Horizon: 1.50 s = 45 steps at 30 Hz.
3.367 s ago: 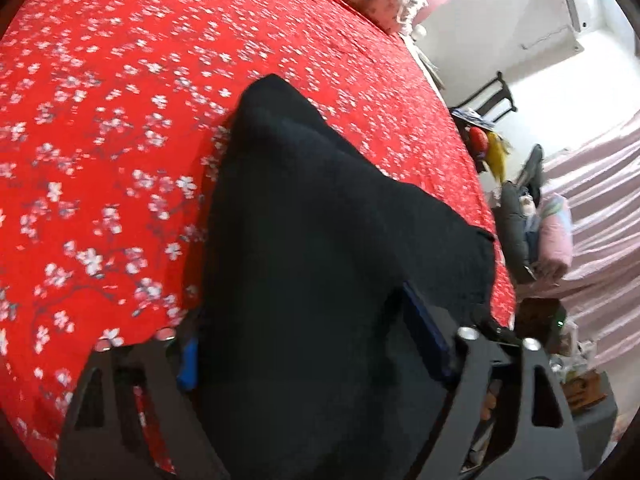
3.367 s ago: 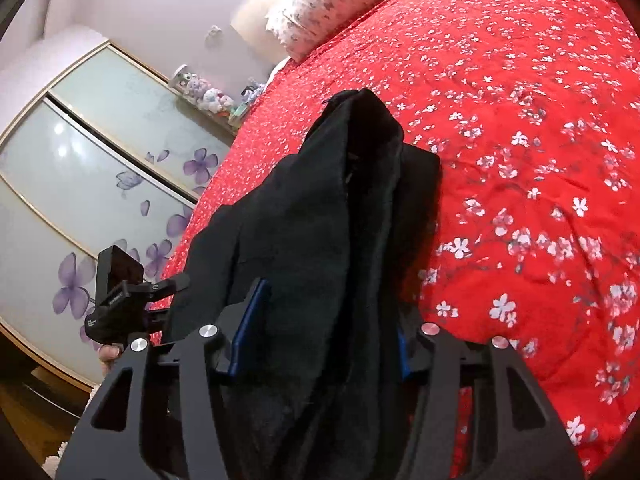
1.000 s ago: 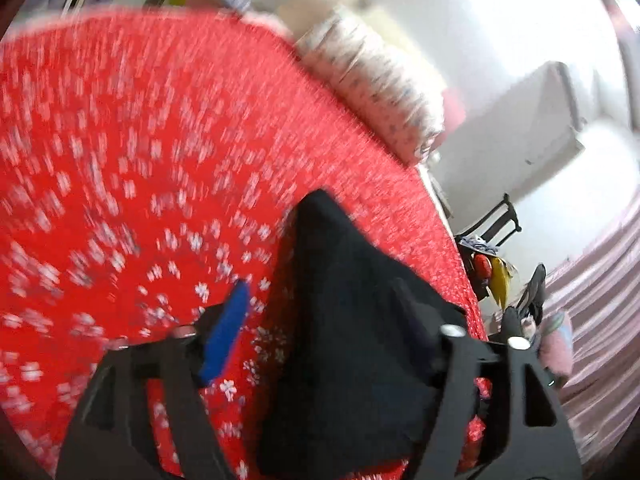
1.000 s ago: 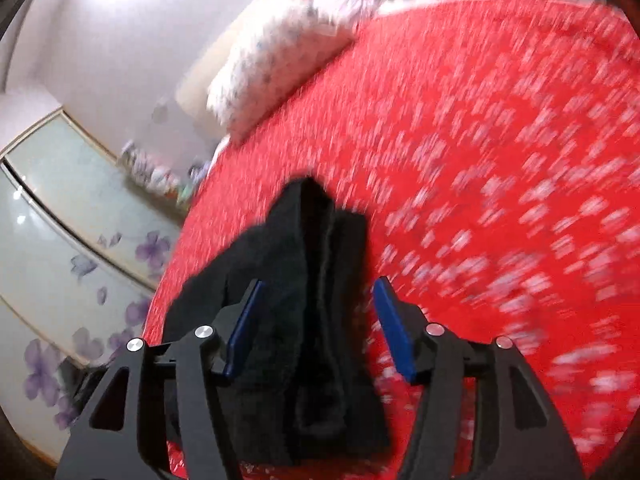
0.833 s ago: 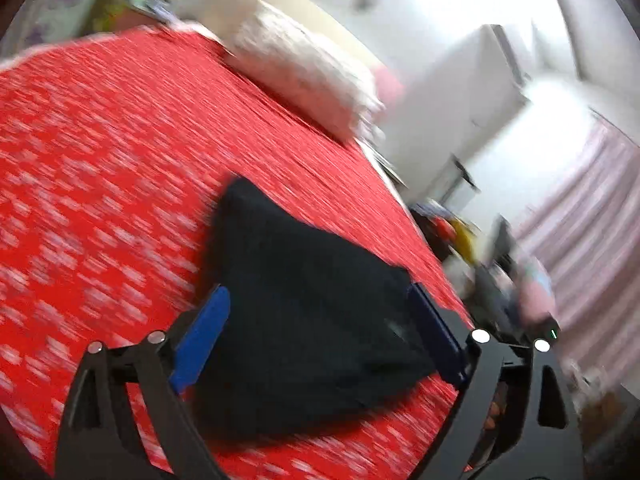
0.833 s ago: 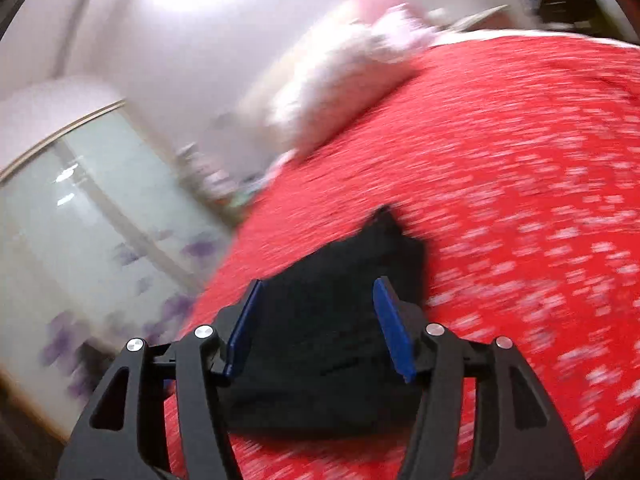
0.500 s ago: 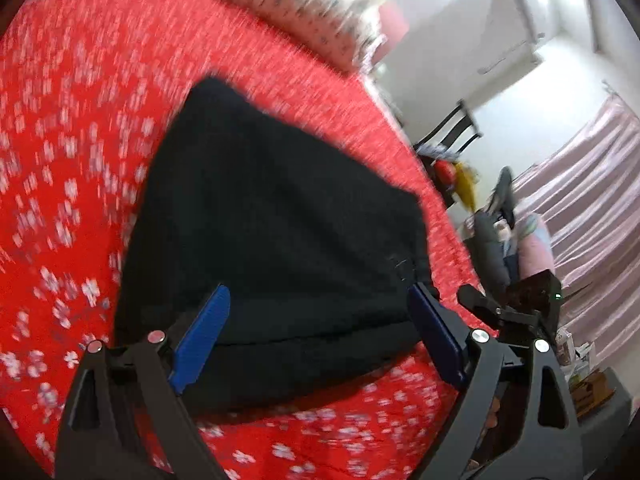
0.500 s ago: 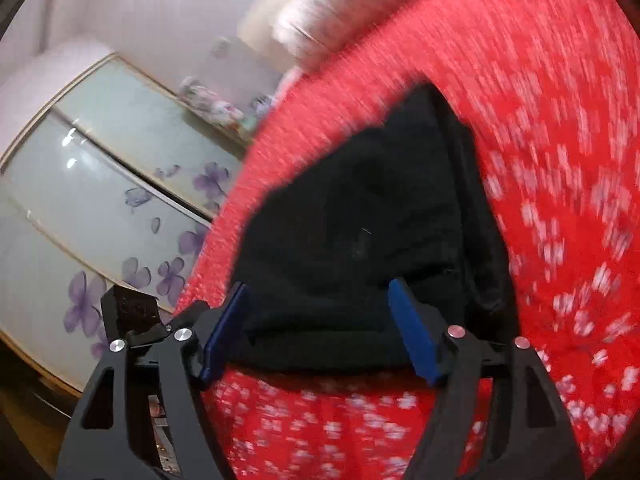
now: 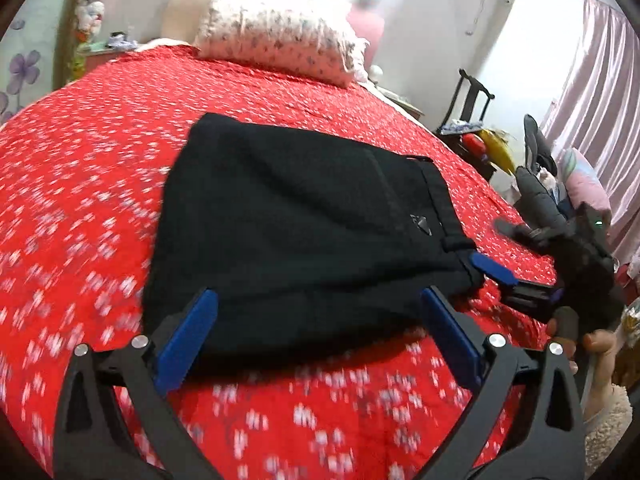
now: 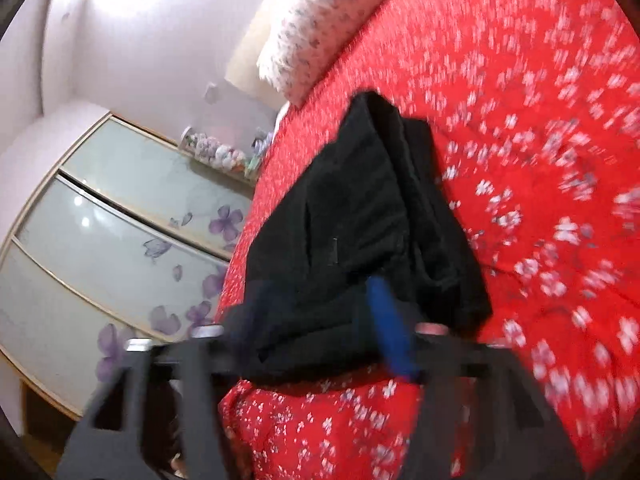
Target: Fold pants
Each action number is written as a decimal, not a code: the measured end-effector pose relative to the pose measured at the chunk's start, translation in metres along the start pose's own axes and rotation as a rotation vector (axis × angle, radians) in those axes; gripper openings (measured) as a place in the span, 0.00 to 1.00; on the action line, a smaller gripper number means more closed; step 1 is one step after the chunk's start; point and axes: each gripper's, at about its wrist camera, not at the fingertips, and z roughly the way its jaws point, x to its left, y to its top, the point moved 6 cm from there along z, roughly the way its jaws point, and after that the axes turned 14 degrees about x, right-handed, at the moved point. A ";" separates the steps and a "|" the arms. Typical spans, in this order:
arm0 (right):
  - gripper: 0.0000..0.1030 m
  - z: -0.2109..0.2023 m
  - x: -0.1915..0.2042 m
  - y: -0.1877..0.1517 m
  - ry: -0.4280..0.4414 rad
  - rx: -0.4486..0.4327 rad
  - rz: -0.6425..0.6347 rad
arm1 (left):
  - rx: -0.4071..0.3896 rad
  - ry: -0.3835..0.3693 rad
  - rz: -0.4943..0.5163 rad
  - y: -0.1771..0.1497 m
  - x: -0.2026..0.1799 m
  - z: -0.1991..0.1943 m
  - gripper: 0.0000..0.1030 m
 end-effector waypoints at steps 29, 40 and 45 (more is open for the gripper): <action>0.99 -0.005 0.070 -0.153 -0.820 -0.167 -0.555 | -0.093 0.295 0.026 -0.106 -0.012 -0.083 0.98; 0.99 -0.003 0.067 -0.156 -0.874 -0.179 -0.554 | -0.044 0.348 0.067 -0.109 -0.017 -0.069 0.98; 0.99 0.002 0.066 -0.158 -0.907 -0.158 -0.568 | 0.000 0.343 0.086 -0.110 -0.019 -0.061 0.98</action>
